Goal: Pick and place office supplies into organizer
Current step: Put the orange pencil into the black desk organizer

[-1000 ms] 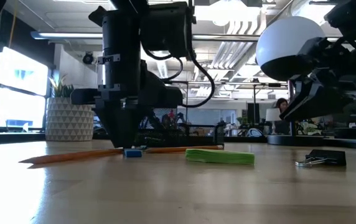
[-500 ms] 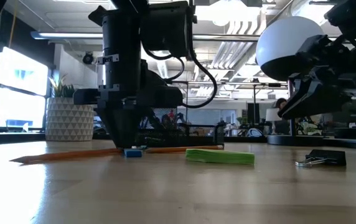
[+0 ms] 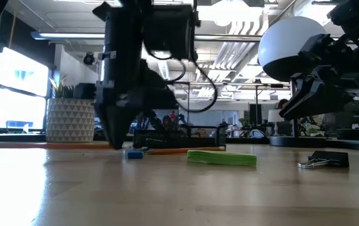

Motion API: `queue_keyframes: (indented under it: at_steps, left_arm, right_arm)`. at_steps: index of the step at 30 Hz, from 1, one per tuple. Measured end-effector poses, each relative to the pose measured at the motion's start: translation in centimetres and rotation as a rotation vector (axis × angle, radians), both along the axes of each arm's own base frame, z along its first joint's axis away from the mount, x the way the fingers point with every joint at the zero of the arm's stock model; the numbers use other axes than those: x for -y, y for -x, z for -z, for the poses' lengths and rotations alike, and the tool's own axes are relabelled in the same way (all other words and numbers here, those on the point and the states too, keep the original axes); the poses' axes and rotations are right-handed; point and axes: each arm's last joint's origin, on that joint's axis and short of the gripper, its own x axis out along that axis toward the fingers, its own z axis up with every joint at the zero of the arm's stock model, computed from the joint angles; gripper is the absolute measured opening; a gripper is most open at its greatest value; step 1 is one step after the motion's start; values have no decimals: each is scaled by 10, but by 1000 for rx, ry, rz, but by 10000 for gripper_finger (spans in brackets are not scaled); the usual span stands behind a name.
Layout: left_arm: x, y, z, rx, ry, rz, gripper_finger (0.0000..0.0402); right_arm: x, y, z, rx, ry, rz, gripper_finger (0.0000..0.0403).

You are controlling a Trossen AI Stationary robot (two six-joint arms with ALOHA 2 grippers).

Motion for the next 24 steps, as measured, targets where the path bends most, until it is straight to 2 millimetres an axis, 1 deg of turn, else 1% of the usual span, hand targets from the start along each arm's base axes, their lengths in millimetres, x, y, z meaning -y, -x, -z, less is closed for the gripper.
queue_keyframes:
  at_steps: [2,7,10,13,15,18,22,24]
  left_arm:
    - [0,-5,-9,11,-16,25,5]
    - [-1,-14,-33,11,-70,88,13]
    - [-2,-19,-51,10,-116,124,6]
    - [-4,-26,-74,37,-181,156,4]
    - [-5,-28,-90,44,-240,181,8]
    - [-8,-33,-114,73,-373,213,9]
    - [-7,-30,-145,134,-575,244,3]
    - [-5,-25,-158,163,-642,242,4]
  right_arm:
    - [0,0,0,0,0,0,87]
    - [0,0,0,0,0,0,87]
    - [0,0,0,0,0,0,87]
    - [0,0,0,-1,0,-1,87]
    - [0,0,0,-1,-1,-1,87]
    - [0,0,0,-2,-1,-2,87]
    - [1,1,1,-12,11,13,87]
    - [1,1,1,-14,17,20,87]
